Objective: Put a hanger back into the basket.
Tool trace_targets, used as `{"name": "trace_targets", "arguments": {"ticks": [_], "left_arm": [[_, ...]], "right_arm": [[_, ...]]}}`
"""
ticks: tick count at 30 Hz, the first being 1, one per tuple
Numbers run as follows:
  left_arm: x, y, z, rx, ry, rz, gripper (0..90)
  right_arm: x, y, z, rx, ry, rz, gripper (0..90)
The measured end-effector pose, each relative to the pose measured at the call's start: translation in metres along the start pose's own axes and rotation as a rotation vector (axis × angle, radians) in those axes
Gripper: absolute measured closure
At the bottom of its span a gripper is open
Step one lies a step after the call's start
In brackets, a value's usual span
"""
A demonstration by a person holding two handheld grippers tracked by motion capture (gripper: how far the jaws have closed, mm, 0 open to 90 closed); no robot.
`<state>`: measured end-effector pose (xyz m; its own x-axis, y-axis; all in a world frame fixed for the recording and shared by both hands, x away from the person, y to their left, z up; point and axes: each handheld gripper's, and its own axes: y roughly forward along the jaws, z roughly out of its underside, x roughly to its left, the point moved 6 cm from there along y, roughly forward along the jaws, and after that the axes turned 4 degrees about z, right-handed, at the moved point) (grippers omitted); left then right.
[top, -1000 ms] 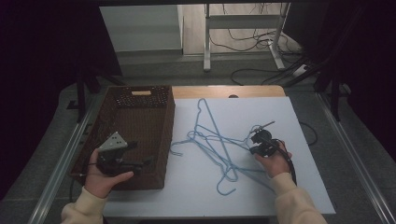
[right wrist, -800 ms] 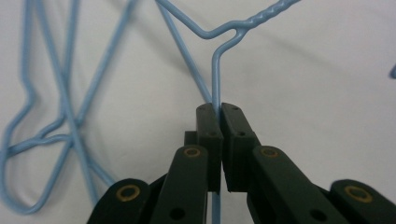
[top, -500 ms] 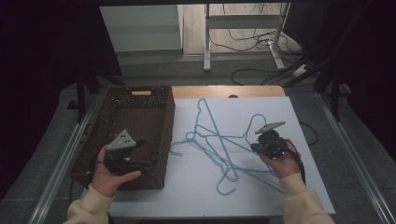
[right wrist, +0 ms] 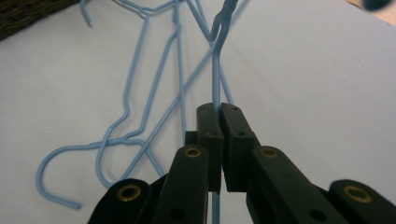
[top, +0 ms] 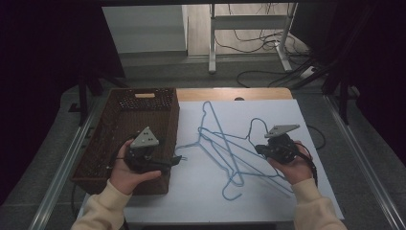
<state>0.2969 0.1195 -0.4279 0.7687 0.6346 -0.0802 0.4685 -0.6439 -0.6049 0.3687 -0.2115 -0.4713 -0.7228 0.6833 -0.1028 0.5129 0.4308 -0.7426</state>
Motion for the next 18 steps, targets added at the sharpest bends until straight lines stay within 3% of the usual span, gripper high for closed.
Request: {"name": "trace_targets", "arguments": {"ticks": [6, 18], "left_arm": [[-0.001, 0.011, -0.010, 0.014, 0.008, 0.028, 18.5], [-0.001, 0.029, -0.020, 0.048, 0.023, 0.045, 18.5]], "right_arm": [[0.003, -0.012, -0.003, -0.026, -0.044, -0.024, 87.7], [0.008, -0.026, -0.008, -0.051, -0.052, -0.075, 87.8]]}}
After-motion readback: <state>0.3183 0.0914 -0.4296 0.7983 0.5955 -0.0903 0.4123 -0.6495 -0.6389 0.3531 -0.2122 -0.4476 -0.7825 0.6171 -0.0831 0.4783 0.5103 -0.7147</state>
